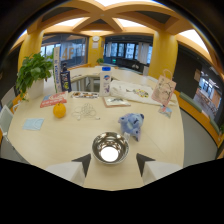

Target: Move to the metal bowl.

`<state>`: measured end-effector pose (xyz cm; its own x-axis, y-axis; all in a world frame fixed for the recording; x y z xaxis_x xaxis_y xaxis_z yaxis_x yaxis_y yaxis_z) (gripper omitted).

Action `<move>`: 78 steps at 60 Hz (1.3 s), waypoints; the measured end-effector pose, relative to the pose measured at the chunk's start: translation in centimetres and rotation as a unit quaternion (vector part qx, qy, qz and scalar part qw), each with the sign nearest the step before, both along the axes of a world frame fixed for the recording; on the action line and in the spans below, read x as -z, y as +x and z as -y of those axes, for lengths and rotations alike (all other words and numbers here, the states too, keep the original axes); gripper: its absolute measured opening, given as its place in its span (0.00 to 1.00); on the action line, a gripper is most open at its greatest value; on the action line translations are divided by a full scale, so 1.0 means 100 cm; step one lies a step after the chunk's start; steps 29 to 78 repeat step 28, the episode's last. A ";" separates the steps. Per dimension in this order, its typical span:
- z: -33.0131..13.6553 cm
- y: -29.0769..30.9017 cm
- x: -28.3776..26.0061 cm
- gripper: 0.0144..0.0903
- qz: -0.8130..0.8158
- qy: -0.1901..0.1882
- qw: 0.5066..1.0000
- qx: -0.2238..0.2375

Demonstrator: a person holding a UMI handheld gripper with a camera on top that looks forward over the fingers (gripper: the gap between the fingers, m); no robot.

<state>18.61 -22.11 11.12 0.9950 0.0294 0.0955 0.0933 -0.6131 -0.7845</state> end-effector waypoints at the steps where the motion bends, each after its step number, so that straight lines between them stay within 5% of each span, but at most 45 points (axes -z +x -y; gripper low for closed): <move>1: -0.002 0.000 0.000 0.95 0.000 0.000 1.000 -0.001; 78: -0.011 -0.005 0.003 0.94 -0.006 -0.004 1.000 -0.005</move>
